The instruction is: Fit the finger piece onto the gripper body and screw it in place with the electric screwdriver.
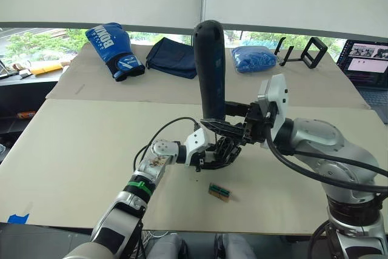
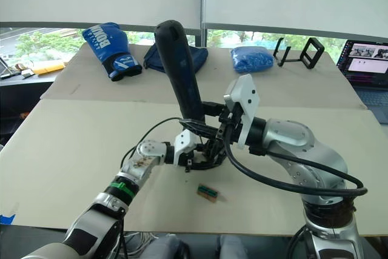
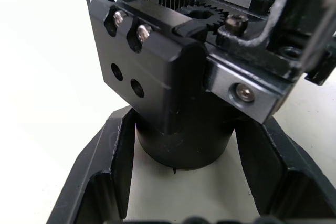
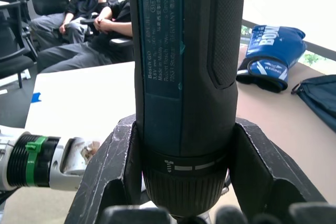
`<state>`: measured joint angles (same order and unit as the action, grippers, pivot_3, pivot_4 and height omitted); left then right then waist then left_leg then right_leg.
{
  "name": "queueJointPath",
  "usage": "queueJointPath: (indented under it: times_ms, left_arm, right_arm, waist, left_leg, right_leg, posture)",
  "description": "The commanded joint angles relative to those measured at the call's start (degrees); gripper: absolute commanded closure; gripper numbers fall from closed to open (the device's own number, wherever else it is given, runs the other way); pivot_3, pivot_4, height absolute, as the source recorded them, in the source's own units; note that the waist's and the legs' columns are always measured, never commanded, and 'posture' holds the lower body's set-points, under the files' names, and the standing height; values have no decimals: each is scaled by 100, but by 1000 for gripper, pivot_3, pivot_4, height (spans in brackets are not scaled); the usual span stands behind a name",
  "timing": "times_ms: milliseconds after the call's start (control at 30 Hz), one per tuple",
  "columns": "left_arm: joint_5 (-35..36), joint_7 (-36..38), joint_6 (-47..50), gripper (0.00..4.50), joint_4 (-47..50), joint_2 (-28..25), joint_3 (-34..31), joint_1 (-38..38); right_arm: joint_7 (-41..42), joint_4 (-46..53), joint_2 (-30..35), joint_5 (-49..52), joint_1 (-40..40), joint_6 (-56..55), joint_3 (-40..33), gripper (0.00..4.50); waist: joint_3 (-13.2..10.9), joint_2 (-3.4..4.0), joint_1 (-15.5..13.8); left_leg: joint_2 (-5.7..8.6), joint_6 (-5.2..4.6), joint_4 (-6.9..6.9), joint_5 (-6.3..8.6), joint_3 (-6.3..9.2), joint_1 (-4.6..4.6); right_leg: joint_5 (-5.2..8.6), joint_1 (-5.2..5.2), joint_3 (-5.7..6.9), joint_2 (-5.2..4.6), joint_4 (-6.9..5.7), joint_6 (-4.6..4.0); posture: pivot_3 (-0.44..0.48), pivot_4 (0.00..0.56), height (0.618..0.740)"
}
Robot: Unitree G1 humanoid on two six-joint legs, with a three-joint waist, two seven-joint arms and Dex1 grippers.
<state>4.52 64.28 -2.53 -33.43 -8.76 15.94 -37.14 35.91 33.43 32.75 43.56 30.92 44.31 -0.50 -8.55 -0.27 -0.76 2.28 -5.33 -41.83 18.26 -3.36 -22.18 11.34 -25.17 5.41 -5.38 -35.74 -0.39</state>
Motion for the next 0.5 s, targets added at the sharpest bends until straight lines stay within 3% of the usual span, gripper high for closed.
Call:
queueJointPath:
  times_ms: [33, 500]
  left_arm:
    - [117, 10, -87, 2214, 267, 32, -65, -72]
    - [114, 47, -119, 2214, 293, 26, -47, -37]
  right_arm:
    - [-113, 259, 0, 279, 137, 38, -273, 2597]
    - [-352, 243, 80, 454, -48, 100, -307, 2597]
  waist:
    - [0, 0, -1]
    - [0, 0, 0]
  left_leg:
    - [0, 0, 0, 0, 0, 0]
    - [0, 0, 0, 0, 0, 0]
  right_leg:
    - [0, 0, 0, 0, 0, 0]
    - [0, 0, 0, -1, 0, 0]
  posture:
    - [0, 150, 740]
    - [0, 150, 740]
